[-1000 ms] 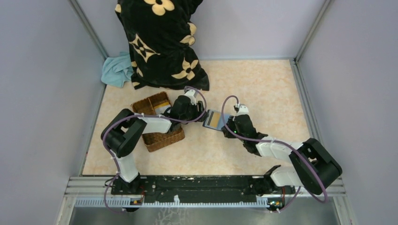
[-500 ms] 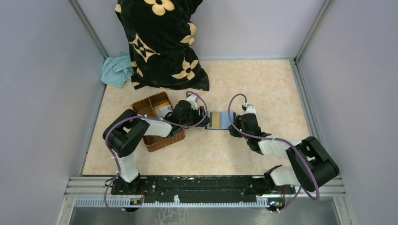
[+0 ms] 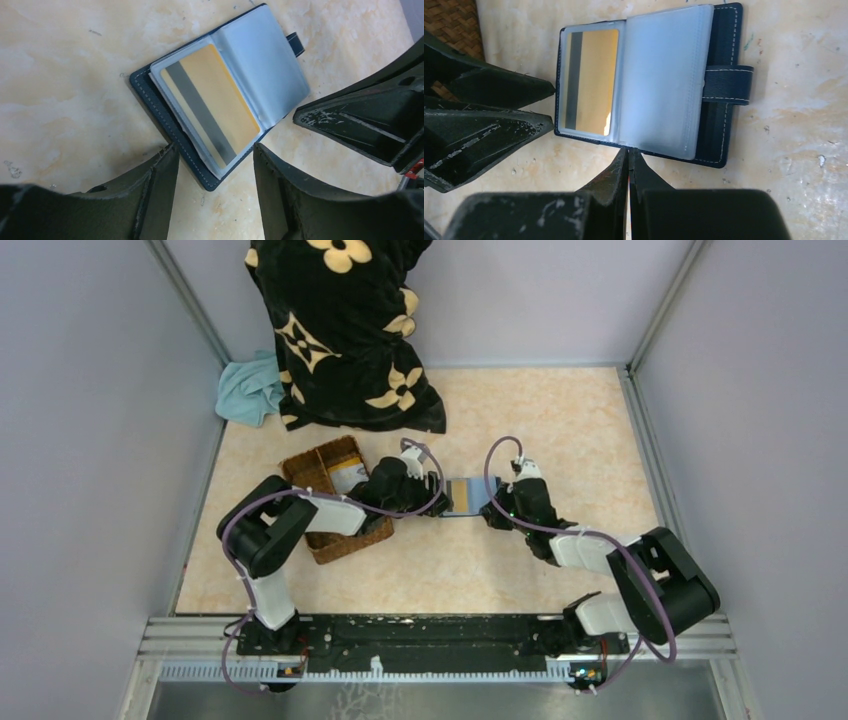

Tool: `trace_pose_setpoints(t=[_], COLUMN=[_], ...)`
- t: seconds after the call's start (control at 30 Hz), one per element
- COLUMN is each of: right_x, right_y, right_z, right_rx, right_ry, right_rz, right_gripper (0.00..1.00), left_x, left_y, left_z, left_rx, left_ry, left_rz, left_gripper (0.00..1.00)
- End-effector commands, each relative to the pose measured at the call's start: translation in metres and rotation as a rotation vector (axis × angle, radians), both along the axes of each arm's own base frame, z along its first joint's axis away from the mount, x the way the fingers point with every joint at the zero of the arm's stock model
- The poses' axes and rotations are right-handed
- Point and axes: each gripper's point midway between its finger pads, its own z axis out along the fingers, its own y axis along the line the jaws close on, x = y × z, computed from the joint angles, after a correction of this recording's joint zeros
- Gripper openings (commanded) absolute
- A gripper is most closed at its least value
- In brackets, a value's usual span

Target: Take the credit cards out of the card holder

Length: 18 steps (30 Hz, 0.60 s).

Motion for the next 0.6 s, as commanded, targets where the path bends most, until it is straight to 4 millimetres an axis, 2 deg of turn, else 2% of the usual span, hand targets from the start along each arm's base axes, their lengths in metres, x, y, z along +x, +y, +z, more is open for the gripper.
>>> trace_pose_setpoints(t=[0.0, 0.13, 0.23, 0.33, 0.43, 0.57], right_x=[0.009, 0.002, 0.003, 0.014, 0.029, 0.043], right_y=[0.023, 0.044, 0.054, 0.05, 0.036, 0.026], right_z=[0.034, 0.053, 0.065, 0.069, 0.063, 0.055], right_rx=[0.054, -0.029, -0.003, -0.054, -0.144, -0.109], right_ry=[-0.104, -0.183, -0.209, -0.23, -0.216, -0.18], right_rz=[0.085, 0.126, 0.143, 0.122, 0.074, 0.045], right_gripper=[0.0, 0.0, 0.02, 0.04, 0.0, 0.0], left_x=[0.002, 0.013, 0.02, 0.022, 0.019, 0.009], left_y=[-0.013, -0.009, -0.003, -0.001, 0.001, 0.0], left_z=[0.04, 0.045, 0.042, 0.041, 0.042, 0.043], left_rx=[-0.037, 0.002, 0.012, 0.009, -0.002, -0.06], left_ry=[-0.06, -0.054, -0.06, -0.074, -0.08, -0.096], left_rz=[-0.099, -0.082, -0.051, -0.046, -0.049, -0.073], left_gripper=[0.63, 0.65, 0.65, 0.66, 0.66, 0.66])
